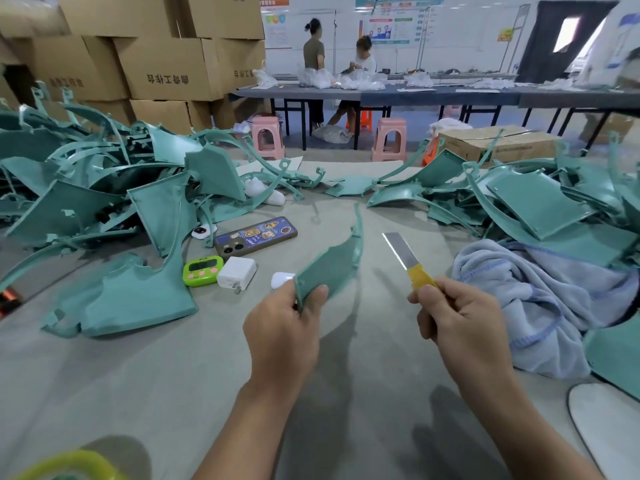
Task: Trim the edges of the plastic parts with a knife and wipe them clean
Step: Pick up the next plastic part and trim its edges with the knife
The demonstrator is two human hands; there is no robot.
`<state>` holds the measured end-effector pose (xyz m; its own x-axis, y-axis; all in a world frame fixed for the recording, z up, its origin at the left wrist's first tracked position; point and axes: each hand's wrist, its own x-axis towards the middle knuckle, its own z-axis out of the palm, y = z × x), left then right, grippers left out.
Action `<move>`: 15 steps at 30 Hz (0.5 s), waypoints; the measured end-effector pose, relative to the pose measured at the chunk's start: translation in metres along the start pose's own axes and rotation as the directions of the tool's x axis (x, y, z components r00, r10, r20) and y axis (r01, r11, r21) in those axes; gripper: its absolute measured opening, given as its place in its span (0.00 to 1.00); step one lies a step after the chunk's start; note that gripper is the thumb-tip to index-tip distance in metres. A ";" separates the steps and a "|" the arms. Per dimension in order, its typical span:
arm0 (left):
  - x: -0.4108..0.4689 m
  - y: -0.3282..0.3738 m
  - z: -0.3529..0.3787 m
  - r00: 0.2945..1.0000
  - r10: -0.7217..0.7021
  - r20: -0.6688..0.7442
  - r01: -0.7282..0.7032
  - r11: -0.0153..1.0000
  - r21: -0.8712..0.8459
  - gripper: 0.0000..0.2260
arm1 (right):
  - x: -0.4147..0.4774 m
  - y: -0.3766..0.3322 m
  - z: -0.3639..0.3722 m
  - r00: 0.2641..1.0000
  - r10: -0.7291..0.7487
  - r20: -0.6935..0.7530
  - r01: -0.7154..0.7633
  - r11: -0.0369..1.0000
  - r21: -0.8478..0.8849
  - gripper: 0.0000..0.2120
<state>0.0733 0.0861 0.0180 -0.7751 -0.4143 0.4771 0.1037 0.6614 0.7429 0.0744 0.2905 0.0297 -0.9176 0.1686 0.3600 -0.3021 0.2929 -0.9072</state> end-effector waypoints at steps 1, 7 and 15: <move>0.000 0.001 -0.003 0.995 0.069 -0.065 -0.069 0.998 0.000 0.10 | 0.000 -0.003 -0.001 1.000 -0.014 -0.003 0.014 0.998 0.057 0.10; -0.003 -0.006 0.003 0.952 0.287 0.109 -0.298 0.948 0.108 0.23 | -0.013 -0.023 0.001 0.949 -0.175 0.262 0.140 0.979 0.147 0.11; -0.007 -0.007 0.007 0.972 0.148 0.180 -0.145 0.989 -0.029 0.19 | 0.000 0.001 0.003 0.998 0.063 0.030 -0.053 0.965 -0.256 0.14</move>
<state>0.0735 0.0884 0.0066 -0.8507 -0.1922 0.4893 0.2333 0.6961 0.6790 0.0735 0.2880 0.0277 -0.9421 0.1586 0.2954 -0.1765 0.5145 -0.8391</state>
